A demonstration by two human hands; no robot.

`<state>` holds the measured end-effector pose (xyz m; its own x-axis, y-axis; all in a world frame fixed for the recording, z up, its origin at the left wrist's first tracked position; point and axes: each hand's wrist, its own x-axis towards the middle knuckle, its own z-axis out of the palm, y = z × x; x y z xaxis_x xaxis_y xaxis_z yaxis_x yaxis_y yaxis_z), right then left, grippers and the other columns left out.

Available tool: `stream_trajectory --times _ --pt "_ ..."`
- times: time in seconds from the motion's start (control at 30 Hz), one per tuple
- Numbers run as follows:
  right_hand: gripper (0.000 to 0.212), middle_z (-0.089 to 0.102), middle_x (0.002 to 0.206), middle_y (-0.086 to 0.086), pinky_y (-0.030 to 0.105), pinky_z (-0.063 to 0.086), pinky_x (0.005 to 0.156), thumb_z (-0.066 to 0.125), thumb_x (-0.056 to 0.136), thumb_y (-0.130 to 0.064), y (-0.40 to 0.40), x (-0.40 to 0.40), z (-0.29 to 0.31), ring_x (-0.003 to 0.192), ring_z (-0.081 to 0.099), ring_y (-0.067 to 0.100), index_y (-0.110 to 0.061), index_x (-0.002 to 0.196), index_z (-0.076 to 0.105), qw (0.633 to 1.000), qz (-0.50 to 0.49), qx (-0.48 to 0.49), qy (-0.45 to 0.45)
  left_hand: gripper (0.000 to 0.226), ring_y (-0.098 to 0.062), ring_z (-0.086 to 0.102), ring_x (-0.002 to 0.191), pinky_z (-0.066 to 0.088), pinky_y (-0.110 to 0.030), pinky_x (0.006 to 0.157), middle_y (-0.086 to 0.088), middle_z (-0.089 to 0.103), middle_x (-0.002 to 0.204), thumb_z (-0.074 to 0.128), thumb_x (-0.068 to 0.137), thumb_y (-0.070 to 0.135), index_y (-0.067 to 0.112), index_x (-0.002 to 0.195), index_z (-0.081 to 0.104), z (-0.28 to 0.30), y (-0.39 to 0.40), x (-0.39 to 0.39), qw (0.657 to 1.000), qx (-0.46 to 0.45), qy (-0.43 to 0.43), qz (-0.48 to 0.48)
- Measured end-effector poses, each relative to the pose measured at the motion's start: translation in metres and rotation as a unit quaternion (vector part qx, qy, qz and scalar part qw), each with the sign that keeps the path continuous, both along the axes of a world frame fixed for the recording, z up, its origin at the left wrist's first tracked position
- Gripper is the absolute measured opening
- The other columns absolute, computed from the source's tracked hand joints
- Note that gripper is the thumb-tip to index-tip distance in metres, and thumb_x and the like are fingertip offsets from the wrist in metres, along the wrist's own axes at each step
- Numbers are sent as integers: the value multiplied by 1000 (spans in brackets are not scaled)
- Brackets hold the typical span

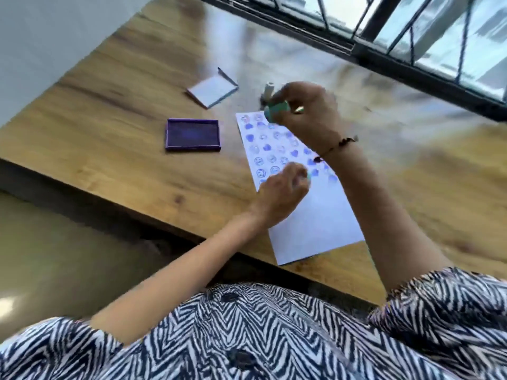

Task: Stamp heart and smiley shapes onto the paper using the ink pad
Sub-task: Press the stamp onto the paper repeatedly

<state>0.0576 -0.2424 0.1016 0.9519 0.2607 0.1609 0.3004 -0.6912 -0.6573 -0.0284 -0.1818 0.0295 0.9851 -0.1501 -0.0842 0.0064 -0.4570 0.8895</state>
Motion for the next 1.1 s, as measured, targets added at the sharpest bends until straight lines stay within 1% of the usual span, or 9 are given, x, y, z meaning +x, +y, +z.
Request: stream_trajectory --times 0.07,0.13,0.2,0.33,0.37,0.53,0.73,0.97,1.1 --pt "16 64 79 7 22 43 72 72 71 -14 -52 -17 -8 72 56 10 -13 87 71 997 -66 -14 40 25 -33 60 95 46 -40 85 -14 64 101 46 90 22 9 111 50 -10 -3 2 1000 -5 -27 3" --pt "17 64 77 8 26 43 73 72 72 -15 -91 -33 -20 68 55 10 -14 89 71 988 -122 -40 81 27 -30 61 85 45 -35 76 -7 60 87 45 89 27 8 109 50 -16 -3 3 998 8 -57 -7" --pt "17 63 75 5 26 42 71 72 71 -16 -113 -44 -32 72 56 12 -15 88 72 982 -154 -54 94 34 -27 60 80 36 -27 68 -3 56 83 41 85 32 7 107 50 -17 -3 2 997 20 -78 -18" --pt "14 63 74 2 3 34 58 69 72 -13 -120 -51 -44 70 54 11 -16 86 72 982 -159 -78 67 38 -30 60 81 32 -28 66 -5 55 82 39 84 30 4 109 50 -16 -3 3 994 30 -101 -33" --pt "14 65 77 3 1 33 57 69 72 -11 -117 -52 -46 70 53 12 -14 85 72 983 -153 -82 57 36 -31 60 82 32 -27 66 -8 57 84 40 86 29 3 109 50 -17 -2 3 994 30 -102 -33" --pt "15 69 95 13 18 35 65 66 73 -6 -103 -53 -54 84 61 26 -8 86 71 986 -118 -114 18 28 -31 61 95 38 -29 76 -19 64 103 46 91 21 3 111 49 -18 -2 3 995 19 -91 -27" --pt "17 65 93 16 38 48 73 57 75 -4 -95 -50 -55 80 60 31 -6 87 70 986 -71 -150 10 41 -31 62 96 43 -38 82 -18 64 107 38 84 32 4 112 48 -18 0 3 995 1 -92 -25" --pt "20 61 94 18 35 42 64 51 78 -3 -90 -47 -54 85 57 36 -4 89 68 976 -35 -215 16 40 -29 62 96 44 -36 83 -16 65 107 39 84 32 5 112 48 -19 0 3 996 -8 -89 -12" --pt "20 61 94 19 37 45 66 49 76 0 -87 -43 -52 88 57 37 -3 87 65 968 9 -251 19 39 -31 62 93 43 -35 81 -17 66 106 39 84 31 5 111 49 -17 0 4 996 -10 -85 -13"
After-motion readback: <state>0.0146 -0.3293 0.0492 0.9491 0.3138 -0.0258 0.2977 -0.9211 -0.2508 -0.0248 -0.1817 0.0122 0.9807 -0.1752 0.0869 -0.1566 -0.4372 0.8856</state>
